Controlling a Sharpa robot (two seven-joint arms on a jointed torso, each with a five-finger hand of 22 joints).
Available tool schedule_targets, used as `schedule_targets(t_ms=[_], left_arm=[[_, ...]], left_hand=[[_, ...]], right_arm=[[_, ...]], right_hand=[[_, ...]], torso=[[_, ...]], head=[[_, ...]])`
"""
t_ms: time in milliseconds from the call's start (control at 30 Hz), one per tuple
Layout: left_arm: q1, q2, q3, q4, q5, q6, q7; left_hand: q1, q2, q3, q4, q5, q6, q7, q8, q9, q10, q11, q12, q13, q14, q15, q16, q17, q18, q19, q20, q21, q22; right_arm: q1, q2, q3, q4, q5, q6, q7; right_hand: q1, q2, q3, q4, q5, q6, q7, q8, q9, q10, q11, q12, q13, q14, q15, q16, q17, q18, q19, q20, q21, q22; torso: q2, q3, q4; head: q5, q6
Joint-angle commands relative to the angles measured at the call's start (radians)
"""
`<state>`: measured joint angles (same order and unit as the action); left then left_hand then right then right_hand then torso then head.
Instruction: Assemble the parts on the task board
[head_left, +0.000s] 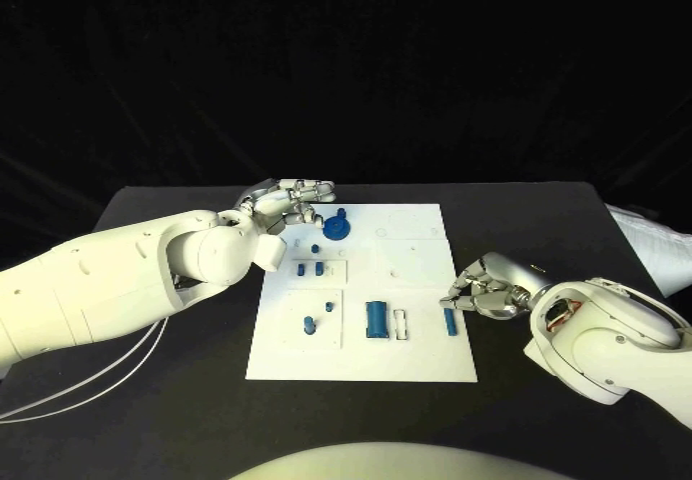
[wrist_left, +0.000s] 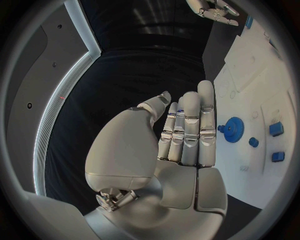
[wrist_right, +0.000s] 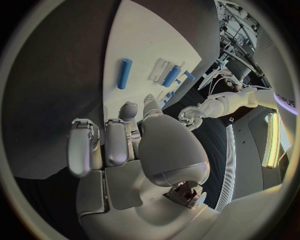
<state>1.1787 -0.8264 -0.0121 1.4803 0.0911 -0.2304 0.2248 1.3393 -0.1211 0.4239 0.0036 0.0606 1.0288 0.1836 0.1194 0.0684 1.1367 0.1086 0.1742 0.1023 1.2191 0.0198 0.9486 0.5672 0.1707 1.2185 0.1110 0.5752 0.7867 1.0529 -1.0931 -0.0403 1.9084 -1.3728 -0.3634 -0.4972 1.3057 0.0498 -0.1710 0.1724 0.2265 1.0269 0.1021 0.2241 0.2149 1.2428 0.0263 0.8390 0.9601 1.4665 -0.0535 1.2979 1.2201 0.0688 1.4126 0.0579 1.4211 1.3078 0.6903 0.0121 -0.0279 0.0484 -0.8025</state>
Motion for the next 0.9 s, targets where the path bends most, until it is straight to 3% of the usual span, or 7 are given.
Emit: schedule_targets(t_ms=[33, 167, 367, 733, 900], left_arm=[[0.000, 0.001, 0.001, 0.003, -0.005, 0.016, 0.008], [0.000, 0.002, 0.001, 0.002, -0.005, 0.018, 0.008], [0.000, 0.001, 0.001, 0.001, -0.006, 0.018, 0.008], [-0.001, -0.001, 0.001, 0.002, -0.006, 0.018, 0.007], [-0.001, -0.001, 0.001, 0.002, -0.006, 0.019, 0.006]], left_hand=[[-0.010, -0.001, -0.005, 0.000, 0.000, -0.008, -0.002, 0.005, 0.000, -0.007, -0.002, 0.006, 0.001, -0.006, 0.001, -0.005, -0.001, 0.011, 0.001, 0.008, -0.007, -0.002], [-0.010, -0.001, -0.005, 0.000, 0.000, -0.008, -0.002, 0.005, 0.000, -0.007, -0.002, 0.006, 0.001, -0.006, 0.001, -0.005, -0.001, 0.011, 0.001, 0.008, -0.007, -0.002], [-0.010, -0.001, -0.005, 0.000, 0.000, -0.008, -0.002, 0.005, 0.000, -0.007, -0.002, 0.006, 0.001, -0.006, 0.001, -0.005, -0.001, 0.011, 0.001, 0.008, -0.007, -0.002], [-0.010, -0.001, -0.005, 0.000, 0.000, -0.008, -0.002, 0.005, 0.000, -0.007, -0.002, 0.006, 0.001, -0.006, 0.001, -0.005, -0.001, 0.011, 0.001, 0.008, -0.007, -0.002], [-0.010, -0.001, -0.005, 0.000, 0.000, -0.008, -0.002, 0.005, 0.000, -0.007, -0.002, 0.006, 0.001, -0.006, 0.001, -0.005, -0.001, 0.011, 0.001, 0.008, -0.007, -0.002]], right_arm=[[-0.004, 0.001, -0.001, -0.006, -0.096, 0.103, -0.042], [-0.011, 0.006, -0.002, -0.012, -0.125, 0.130, -0.058], [-0.017, 0.015, -0.003, -0.019, -0.155, 0.160, -0.073], [-0.028, 0.043, -0.004, -0.034, -0.207, 0.187, -0.084], [-0.037, 0.056, -0.004, -0.037, -0.247, 0.230, -0.087]], right_hand=[[0.004, -0.004, -0.009, 0.003, -0.006, 0.011, -0.002, 0.002, 0.000, 0.002, -0.006, -0.002, -0.001, 0.042, 0.004, 0.002, 0.001, -0.008, 0.006, 0.003, 0.001, 0.017], [-0.001, -0.005, -0.013, 0.007, -0.008, 0.017, -0.003, 0.003, 0.001, 0.004, -0.007, -0.004, -0.002, 0.042, 0.003, 0.001, 0.000, -0.008, 0.006, 0.003, 0.001, 0.017], [-0.008, -0.004, -0.018, 0.014, -0.008, 0.021, -0.004, 0.002, 0.001, 0.006, -0.008, -0.004, -0.003, 0.042, 0.002, 0.002, 0.002, -0.008, 0.006, 0.002, 0.002, 0.018], [-0.009, 0.000, -0.020, 0.018, -0.004, 0.030, -0.008, 0.005, 0.002, 0.010, -0.011, 0.000, 0.000, 0.043, 0.000, 0.002, 0.003, -0.008, 0.007, 0.001, 0.002, 0.019], [0.013, 0.003, -0.015, 0.007, -0.006, 0.038, -0.011, 0.006, 0.002, 0.016, -0.015, 0.005, 0.004, 0.043, -0.003, 0.002, 0.004, -0.009, 0.008, -0.002, 0.003, 0.021]], torso=[[0.000, 0.0000, 0.0001], [0.000, 0.0003, 0.0033], [0.000, -0.0013, 0.0027], [0.000, -0.0008, 0.0030], [0.000, -0.0004, 0.0035]], head=[[-0.004, 0.000], [-0.006, 0.000], [-0.007, 0.000], [-0.005, -0.001], [-0.003, -0.003]])
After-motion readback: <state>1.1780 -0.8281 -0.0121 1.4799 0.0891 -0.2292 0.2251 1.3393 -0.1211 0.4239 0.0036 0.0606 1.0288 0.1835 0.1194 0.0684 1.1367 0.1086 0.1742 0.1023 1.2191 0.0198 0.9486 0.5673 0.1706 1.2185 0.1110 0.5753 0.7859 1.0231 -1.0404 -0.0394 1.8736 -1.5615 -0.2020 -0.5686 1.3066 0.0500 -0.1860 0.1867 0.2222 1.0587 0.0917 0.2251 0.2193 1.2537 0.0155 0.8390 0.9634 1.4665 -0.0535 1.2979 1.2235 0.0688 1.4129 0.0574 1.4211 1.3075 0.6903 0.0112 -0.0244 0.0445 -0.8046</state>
